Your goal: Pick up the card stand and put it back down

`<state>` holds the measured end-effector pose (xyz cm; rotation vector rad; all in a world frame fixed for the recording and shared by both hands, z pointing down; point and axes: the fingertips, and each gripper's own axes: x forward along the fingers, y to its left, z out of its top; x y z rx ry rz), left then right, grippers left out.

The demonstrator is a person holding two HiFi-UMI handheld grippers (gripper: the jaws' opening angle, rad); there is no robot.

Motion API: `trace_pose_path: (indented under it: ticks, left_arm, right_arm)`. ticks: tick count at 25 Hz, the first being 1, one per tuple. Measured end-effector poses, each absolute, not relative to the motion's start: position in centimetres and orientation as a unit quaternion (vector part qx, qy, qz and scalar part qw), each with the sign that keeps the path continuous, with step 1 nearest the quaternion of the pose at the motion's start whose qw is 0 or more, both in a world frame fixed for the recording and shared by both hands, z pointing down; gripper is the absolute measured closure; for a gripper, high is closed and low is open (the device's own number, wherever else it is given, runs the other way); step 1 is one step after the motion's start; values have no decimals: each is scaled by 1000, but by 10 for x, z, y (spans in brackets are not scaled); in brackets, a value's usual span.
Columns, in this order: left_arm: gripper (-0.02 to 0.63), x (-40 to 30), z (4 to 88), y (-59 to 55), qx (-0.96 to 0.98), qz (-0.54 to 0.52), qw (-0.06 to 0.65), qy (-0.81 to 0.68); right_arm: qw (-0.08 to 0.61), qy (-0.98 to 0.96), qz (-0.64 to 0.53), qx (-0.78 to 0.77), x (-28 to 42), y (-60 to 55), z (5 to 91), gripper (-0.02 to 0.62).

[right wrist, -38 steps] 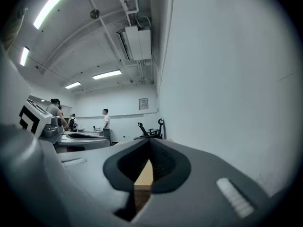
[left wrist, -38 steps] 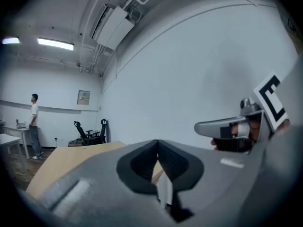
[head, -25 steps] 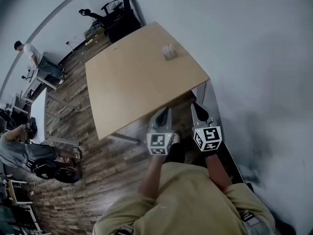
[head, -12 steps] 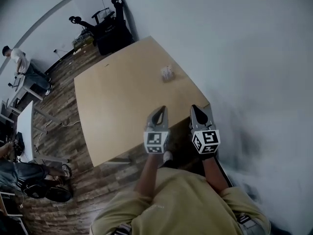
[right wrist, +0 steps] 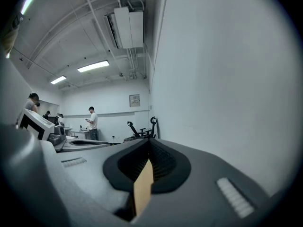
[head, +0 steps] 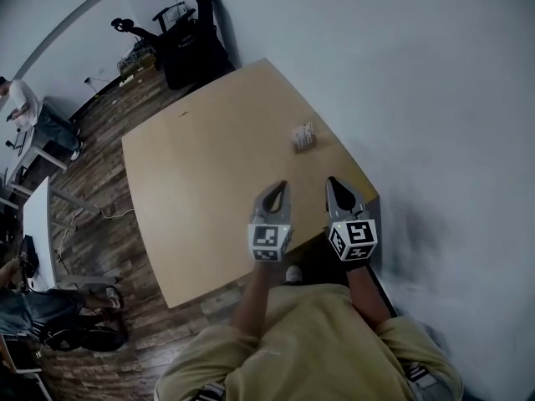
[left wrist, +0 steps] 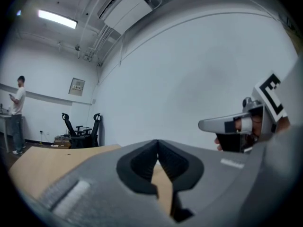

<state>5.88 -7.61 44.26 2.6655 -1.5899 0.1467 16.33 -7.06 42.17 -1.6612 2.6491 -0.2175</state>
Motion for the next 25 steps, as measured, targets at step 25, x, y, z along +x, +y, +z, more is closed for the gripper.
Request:
trace_pose_path:
  ticks: [25]
  left_arm:
    - [520,46,606,-279,861,188,117,-458]
  right_arm:
    - [-116,857,-185,-467,164,-261,576,591]
